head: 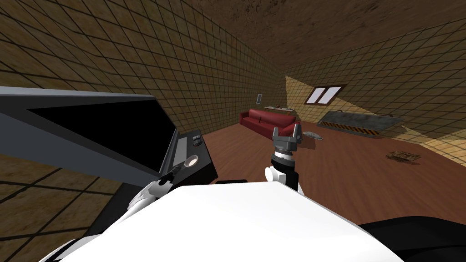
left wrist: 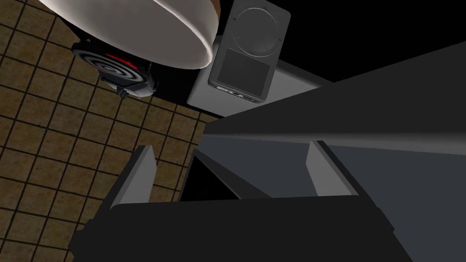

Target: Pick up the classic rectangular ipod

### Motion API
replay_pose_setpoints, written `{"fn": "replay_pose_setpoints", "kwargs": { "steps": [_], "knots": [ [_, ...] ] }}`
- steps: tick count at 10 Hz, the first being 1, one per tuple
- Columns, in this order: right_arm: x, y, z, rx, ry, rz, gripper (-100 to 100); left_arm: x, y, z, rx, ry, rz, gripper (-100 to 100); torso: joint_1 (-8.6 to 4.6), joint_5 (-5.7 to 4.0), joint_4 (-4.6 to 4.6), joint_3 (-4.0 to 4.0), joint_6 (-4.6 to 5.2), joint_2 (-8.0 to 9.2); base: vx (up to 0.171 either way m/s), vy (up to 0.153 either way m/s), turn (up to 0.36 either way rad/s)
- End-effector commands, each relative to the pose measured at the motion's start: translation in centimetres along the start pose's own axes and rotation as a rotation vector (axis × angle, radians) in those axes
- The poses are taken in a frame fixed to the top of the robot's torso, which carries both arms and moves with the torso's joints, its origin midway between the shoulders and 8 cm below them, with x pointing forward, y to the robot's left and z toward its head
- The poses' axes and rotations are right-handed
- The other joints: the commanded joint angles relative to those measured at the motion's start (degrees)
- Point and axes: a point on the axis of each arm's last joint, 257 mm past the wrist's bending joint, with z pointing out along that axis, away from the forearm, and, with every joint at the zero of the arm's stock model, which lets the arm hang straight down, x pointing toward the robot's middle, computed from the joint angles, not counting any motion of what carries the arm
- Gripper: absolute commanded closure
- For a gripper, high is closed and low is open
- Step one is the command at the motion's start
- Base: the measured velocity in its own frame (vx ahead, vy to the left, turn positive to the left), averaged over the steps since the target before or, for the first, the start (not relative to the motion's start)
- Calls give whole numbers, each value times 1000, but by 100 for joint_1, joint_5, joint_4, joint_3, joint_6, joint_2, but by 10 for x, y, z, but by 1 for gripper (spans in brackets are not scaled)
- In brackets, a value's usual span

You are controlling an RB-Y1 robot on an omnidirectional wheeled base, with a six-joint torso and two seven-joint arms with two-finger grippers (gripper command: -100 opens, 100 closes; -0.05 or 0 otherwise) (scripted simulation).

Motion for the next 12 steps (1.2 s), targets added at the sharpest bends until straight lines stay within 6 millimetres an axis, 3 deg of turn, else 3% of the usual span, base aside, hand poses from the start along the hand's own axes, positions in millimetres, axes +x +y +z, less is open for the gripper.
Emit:
{"fn": "replay_pose_setpoints", "kwargs": {
  "steps": [1, 3, 4, 5, 6, 8, 9, 12],
  "knots": [
    [0, 0, 0, 0, 0, 0, 0, 8, 2, 1, -23, 25, 45, -100, 0, 0, 0, 0, 0, 0, 104, 108, 13],
    [0, 0, 0, 0, 0, 0, 0, 20, 5, 2, -47, 54, 90, -100, 13, 5, -9, -21, 1, -34, 96, 103, 11],
    [0, 0, 0, 0, 0, 0, 0, 16, 3, 2, -38, 45, 75, -100, 14, 5, -9, -23, 0, -37, 46, 47, -5],
    [0, 0, 0, 0, 0, 0, 0, 17, 4, 2, -41, 46, 78, 0, -4, 2, -7, -15, 0, -23, 8, 9, -2],
    [0, 0, 0, 0, 0, 0, 0, 0, -8, 4, -5, 10, 89, -100, -19, -2, -4, -7, 0, -9, 18, -14, 224],
    [0, 0, 0, 0, 0, 0, 0, 0, -9, 4, -7, 11, 89, -100, -40, -7, -3, -6, -1, -7, 13, -28, 91],
    [0, 0, 0, 0, 0, 0, 0, -1, -9, 4, -4, 9, 90, 100, -35, -6, -3, -4, 1, -4, 0, 0, 0],
    [0, 0, 0, 0, 0, 0, 0, -1, -9, 4, -4, 9, 90, 100, -27, -4, -2, -1, 1, 0, 0, 0, 0]
  ]
}}
